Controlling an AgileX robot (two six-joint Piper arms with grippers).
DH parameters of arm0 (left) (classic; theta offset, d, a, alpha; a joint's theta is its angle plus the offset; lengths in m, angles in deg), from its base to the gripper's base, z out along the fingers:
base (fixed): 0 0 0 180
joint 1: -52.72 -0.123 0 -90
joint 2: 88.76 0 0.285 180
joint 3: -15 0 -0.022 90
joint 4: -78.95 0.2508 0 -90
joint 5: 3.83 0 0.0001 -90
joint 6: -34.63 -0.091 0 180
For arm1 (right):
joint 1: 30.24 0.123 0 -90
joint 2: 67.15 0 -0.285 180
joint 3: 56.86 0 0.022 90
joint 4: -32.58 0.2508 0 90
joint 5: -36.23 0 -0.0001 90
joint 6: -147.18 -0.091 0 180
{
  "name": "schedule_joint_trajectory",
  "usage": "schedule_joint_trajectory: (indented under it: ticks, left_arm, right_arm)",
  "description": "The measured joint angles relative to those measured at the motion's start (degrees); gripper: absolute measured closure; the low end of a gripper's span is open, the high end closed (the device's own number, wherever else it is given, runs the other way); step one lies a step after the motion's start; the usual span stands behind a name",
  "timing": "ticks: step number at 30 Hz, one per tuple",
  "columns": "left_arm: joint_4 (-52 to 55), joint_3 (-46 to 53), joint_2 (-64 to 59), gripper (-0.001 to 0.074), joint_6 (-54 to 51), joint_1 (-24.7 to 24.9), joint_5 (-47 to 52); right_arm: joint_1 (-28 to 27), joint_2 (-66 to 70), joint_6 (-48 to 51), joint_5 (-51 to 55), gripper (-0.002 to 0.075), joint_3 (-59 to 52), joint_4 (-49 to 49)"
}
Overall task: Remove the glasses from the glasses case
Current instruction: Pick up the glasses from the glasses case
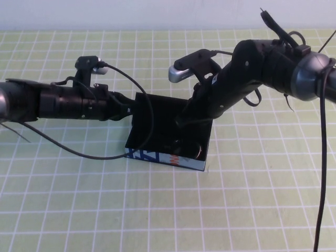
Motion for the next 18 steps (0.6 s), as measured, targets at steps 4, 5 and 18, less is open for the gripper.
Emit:
schedule_joint_trajectory:
  ticks: [4,5,18]
  left_arm:
    - [1.4,-3.0,-3.0,0.0739,4.8,0.0,0.3]
    - [1.6,-3.2,-3.6,0.0739,5.2,0.0,0.4]
    - [2.4,-3.9,-4.4,0.0739,6.5,0.0,1.5]
  right_arm:
    - [0.0,-0.8,6.4,6.4,0.0742,2.4,2.9]
    - [0.1,-0.8,8.4,8.4,0.0742,3.2,4.0]
    - [5.6,-0.8,32.2,17.1,0.0517,7.2,3.1]
